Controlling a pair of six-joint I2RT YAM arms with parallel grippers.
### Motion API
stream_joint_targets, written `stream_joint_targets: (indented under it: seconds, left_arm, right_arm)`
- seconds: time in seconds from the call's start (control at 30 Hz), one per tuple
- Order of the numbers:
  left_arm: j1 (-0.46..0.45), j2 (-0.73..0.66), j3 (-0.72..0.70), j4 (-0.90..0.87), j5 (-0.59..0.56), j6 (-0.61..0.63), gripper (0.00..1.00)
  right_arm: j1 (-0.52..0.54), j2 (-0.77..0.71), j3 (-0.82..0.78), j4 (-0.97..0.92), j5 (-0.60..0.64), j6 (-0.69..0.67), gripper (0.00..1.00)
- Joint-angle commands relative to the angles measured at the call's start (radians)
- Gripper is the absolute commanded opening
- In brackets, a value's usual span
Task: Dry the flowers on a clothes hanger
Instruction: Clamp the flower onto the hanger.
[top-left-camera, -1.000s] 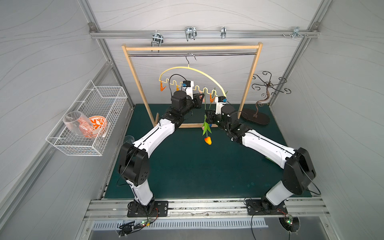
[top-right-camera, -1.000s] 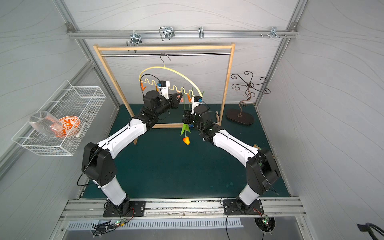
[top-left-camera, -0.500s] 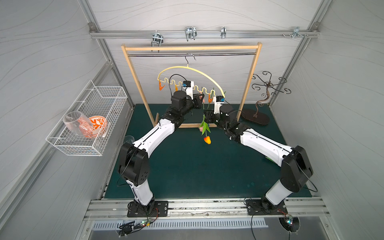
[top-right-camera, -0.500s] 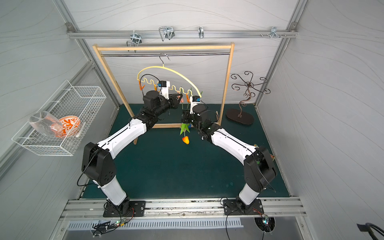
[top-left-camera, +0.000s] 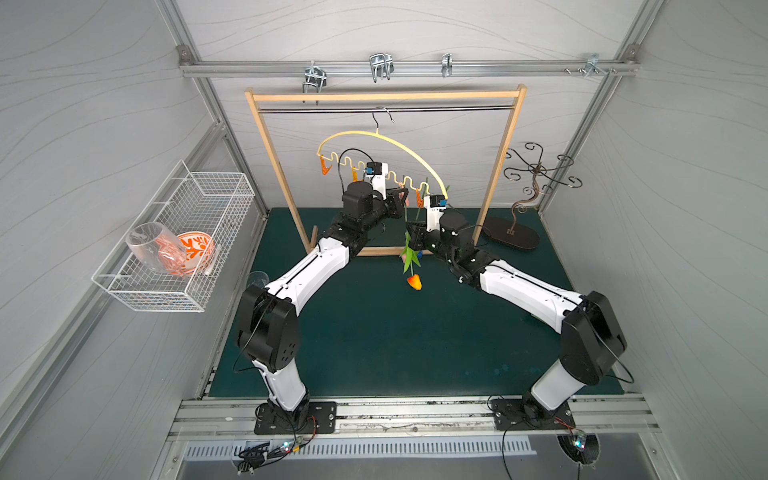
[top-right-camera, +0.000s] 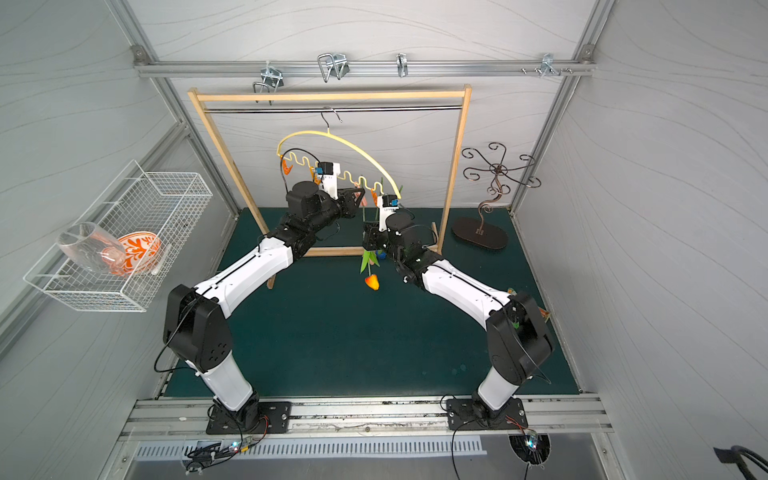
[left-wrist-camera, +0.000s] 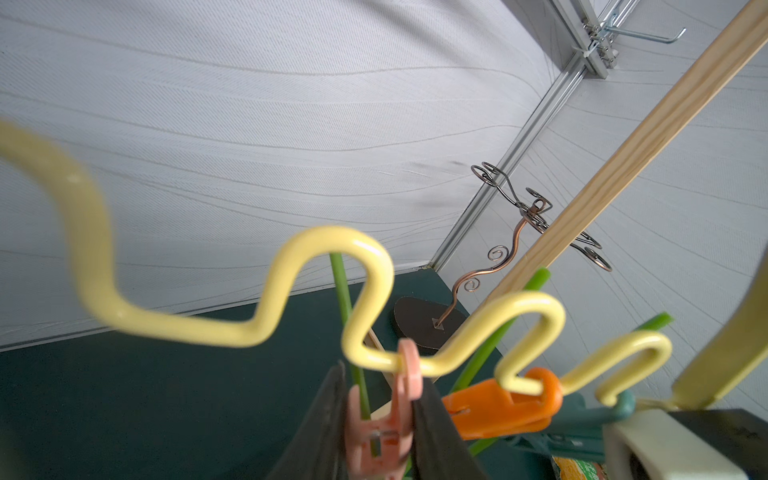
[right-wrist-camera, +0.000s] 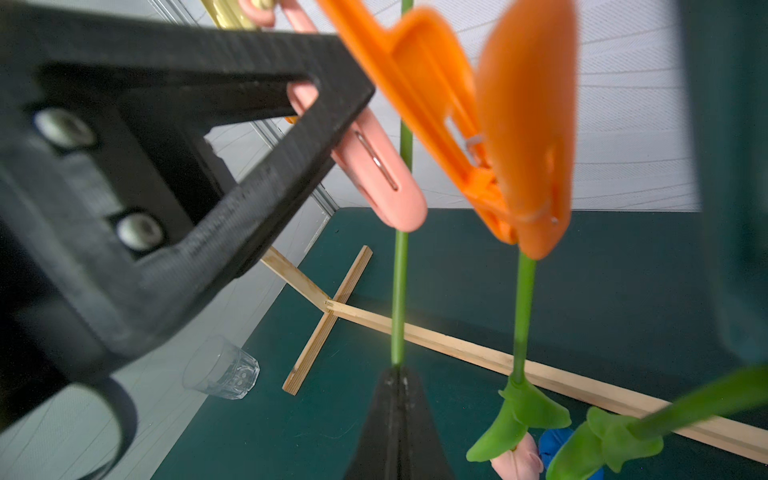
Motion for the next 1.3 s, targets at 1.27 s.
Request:
stream_joint_targets:
  seconds: [1.27]
  left_arm:
    - [-0.004,-0.079,-0.046,0.093,-0.008,-0.003,0.64]
  right_arm:
    - [0.043,-0.041,0.045,0.000,-0.009,-0.026,0.03]
